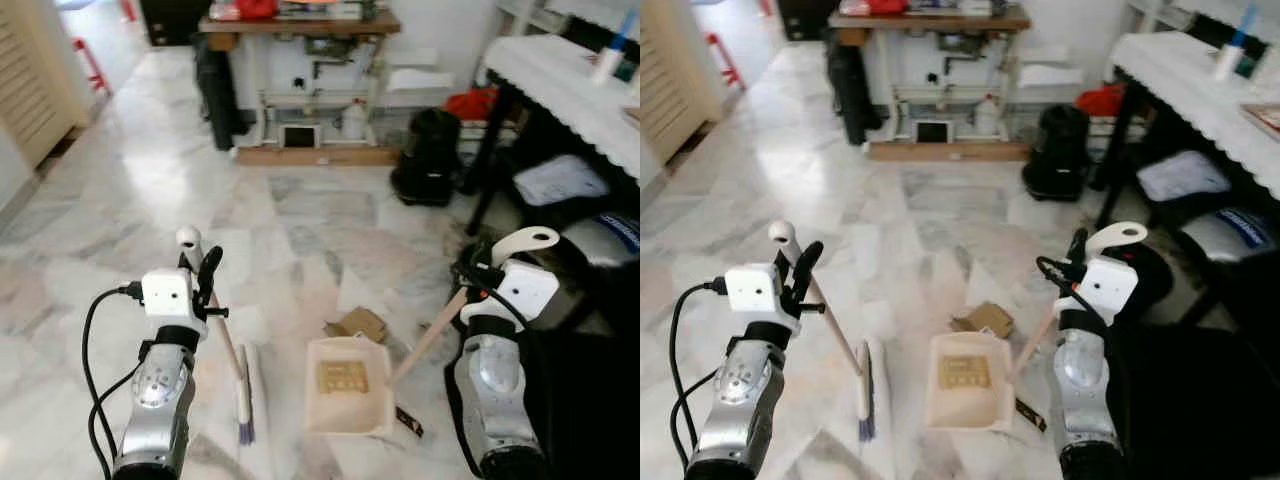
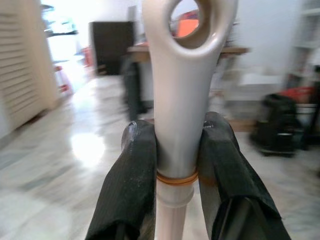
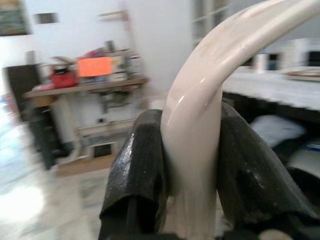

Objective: Sweep floor

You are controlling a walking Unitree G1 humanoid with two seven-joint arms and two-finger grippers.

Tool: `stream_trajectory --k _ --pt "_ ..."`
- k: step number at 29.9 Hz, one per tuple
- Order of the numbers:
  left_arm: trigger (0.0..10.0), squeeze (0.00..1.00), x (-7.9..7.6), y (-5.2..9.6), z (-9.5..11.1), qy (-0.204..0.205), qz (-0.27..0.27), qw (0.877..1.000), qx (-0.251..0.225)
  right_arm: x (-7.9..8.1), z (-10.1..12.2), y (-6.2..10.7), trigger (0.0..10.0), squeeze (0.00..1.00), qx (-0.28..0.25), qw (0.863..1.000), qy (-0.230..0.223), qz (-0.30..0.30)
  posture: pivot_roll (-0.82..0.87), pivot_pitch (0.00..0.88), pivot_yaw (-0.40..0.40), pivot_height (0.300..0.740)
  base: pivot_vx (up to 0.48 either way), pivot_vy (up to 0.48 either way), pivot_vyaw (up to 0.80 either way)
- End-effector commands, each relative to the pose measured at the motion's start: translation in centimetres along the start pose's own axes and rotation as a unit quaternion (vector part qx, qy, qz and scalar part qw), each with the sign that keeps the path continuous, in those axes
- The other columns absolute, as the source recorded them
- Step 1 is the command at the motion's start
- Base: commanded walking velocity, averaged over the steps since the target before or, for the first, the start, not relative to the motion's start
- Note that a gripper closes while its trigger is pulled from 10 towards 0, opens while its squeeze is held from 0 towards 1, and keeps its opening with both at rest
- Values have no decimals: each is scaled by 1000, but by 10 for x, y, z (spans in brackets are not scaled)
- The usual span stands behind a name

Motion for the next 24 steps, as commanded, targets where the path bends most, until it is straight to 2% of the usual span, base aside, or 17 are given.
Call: stream_trajectory --k 1,9,24 --pt "10000 0 -6 -4 13 -10 -14 1000 -25 0 18 -5 10000 0 -29 999 -15 -8 1 0 -26 740 0 0 769" --pt "10000 0 -2 -4 14 -19 -9 1000 -23 2 19 -5 10000 0 -27 999 -20 -8 7 0 -19 740 0 0 769" --pt "10000 0 -4 -2 11 -21 -4 1000 -15 2 20 -5 10000 0 -23 999 -22 -10 8 0 -23 740 0 0 766"
Point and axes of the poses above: a point about 5 cm out from each wrist's last joint towards the gripper, its own y axis pointing back from the gripper into the wrist, its own z axis along the axis of the wrist's last joint, x = y × z, the point moved 6 cm from there along -y, pointing out of the wrist towards the gripper, and after that the axes turned 15 degrees about y, right-handed, at the moved point
